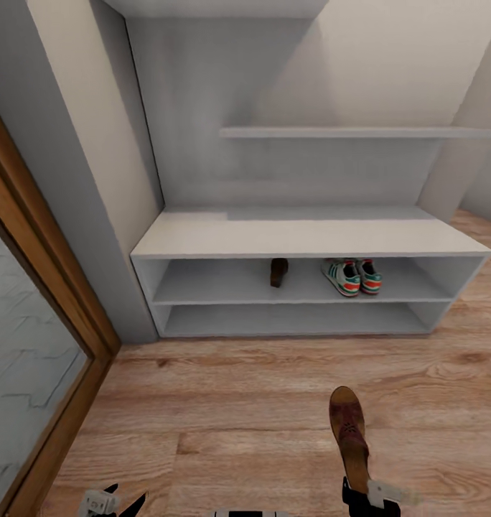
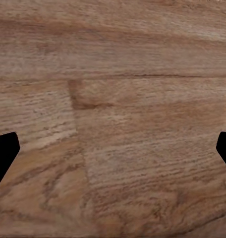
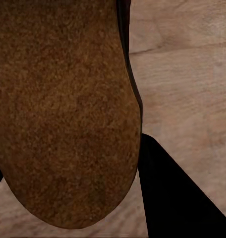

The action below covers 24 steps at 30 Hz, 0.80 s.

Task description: Pick up the two gym shoes and the two sandals from the corridor floor and place them onto the hallstand (shoe rack) in the corridor, making sure they are on the rack and not on the floor. Arrange them so the two gym shoes are next to each other and the two sandals are next to each other.

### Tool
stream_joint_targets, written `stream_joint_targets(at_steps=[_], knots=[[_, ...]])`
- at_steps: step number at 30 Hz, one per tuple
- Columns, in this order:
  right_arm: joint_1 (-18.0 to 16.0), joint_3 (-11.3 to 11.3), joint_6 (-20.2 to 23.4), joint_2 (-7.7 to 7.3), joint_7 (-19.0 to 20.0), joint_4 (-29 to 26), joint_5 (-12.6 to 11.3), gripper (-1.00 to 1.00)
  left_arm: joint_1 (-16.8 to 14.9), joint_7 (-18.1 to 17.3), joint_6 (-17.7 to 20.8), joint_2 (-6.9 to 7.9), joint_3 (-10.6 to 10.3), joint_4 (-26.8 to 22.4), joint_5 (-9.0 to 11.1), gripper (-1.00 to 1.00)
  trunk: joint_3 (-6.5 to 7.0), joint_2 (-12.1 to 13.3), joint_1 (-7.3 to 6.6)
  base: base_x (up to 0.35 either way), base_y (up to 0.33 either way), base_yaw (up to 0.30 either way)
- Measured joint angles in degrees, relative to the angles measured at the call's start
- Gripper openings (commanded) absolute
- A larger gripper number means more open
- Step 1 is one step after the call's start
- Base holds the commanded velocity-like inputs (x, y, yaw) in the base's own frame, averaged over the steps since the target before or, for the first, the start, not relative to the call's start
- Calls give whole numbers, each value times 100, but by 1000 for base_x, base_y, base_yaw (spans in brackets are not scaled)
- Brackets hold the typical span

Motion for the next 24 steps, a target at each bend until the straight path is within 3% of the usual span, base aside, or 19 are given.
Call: stream_joint_targets(at_steps=[4,10,13,16,18,19,21,24], knots=[[-130,177,525,161,-19,-191,-18,-100,1,-2,0,0,1,-1,-1,100,-27,0,0,0,0,192],[-539,288,2189,444,-45,-1030,-33,-100,0,-2,-1,0,2,-5,-8,100,-67,0,0,0,0,197],[-682,285,2772,589,-129,-1392,-42,-100,1,-2,0,0,2,-2,-8,100,-88,0,0,0,0,200],[-798,291,3199,773,-566,-1708,-39,-100,1,-2,0,-4,2,-6,-8,100,-108,0,0,0,0,200],[-853,295,3291,774,-973,-1783,-44,-100,1,-2,0,-9,-2,-6,-5,100,-122,0,0,0,0,195],[-886,442,3337,775,-1319,-1800,-28,-100,1,-2,-1,-22,-12,-6,-17,100,-128,0,0,0,0,153],[-892,593,3345,774,-1393,-1787,-30,-100,0,-1,0,-29,-17,-4,-21,100,-138,0,0,0,0,86],[-896,1177,3357,774,-1443,-1748,92,-100,-1,9,5,-58,-31,-6,-39,100,-142,0,0,0,0,21]])
